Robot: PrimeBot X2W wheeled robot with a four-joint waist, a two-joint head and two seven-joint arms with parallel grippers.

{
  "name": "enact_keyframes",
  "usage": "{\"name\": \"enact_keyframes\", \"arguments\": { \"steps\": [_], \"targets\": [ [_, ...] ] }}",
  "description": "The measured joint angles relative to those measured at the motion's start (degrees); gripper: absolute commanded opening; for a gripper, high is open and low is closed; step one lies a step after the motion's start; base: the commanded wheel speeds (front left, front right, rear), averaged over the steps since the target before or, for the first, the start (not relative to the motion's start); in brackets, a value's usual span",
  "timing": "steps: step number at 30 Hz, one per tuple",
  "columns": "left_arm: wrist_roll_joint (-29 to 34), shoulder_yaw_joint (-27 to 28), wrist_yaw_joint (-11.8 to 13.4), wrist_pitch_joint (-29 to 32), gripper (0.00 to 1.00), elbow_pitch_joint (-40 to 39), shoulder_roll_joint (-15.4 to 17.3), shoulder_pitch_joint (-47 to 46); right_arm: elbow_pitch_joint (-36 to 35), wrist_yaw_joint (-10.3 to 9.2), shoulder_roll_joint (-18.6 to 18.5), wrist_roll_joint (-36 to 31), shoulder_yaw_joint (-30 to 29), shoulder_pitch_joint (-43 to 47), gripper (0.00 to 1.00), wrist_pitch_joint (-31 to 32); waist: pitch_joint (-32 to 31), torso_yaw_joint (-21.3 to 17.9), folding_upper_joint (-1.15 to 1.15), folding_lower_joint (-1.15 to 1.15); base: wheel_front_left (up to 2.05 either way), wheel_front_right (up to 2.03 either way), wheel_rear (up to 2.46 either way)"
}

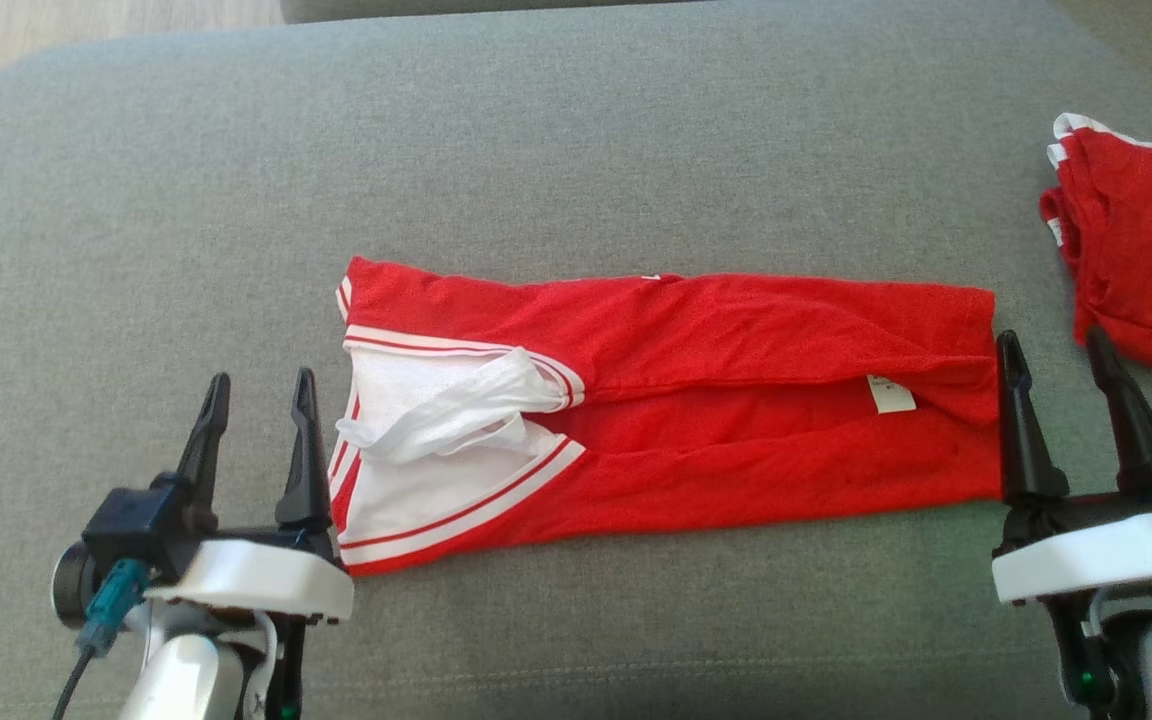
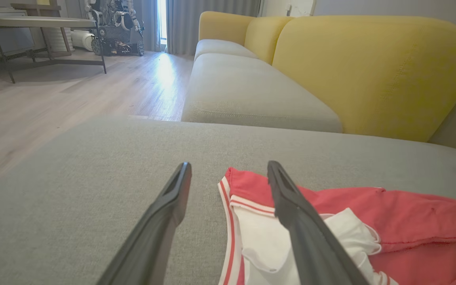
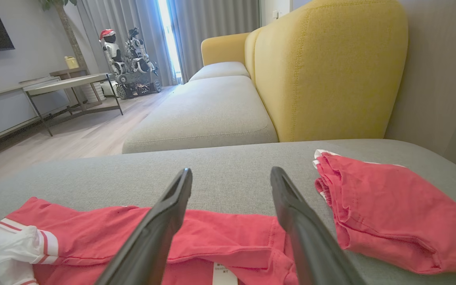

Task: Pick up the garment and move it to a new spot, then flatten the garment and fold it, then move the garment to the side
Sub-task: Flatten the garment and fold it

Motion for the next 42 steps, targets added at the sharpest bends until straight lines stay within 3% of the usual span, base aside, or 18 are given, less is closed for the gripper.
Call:
{"name": "enact_keyframes", "arguments": {
  "steps": [23,28,31,42],
  "targets": [
    [1.1,-0.3,-1.7,0.0,1.00,1.3,-0.1,-0.4,3.0,0.01,-0.3,0.1,-1.3,-0.4,1.00,1.3,1.7,1.1,0.00,0.00,0.00,0.00,0.00],
    [2.0,-1.8,-2.6,0.0,1.00,1.3,-0.5,-3.8,6.5,0.01,-2.6,0.1,-4.4,-3.2,1.00,5.7,4.6,1.6,0.00,0.00,0.00,0.00,0.00],
    [2.6,-1.9,-3.0,0.0,1.00,1.3,-1.1,-6.5,8.3,0.01,-3.2,0.6,-5.9,-6.2,1.00,12.1,7.2,1.8,0.00,0.00,0.00,0.00,0.00],
    [4.3,-2.5,-4.5,-0.1,1.00,1.9,-3.2,-10.9,8.3,0.01,-3.0,1.2,-5.4,-9.0,1.00,28.8,12.2,1.7,0.00,0.00,0.00,0.00,0.00]
  ]
}}
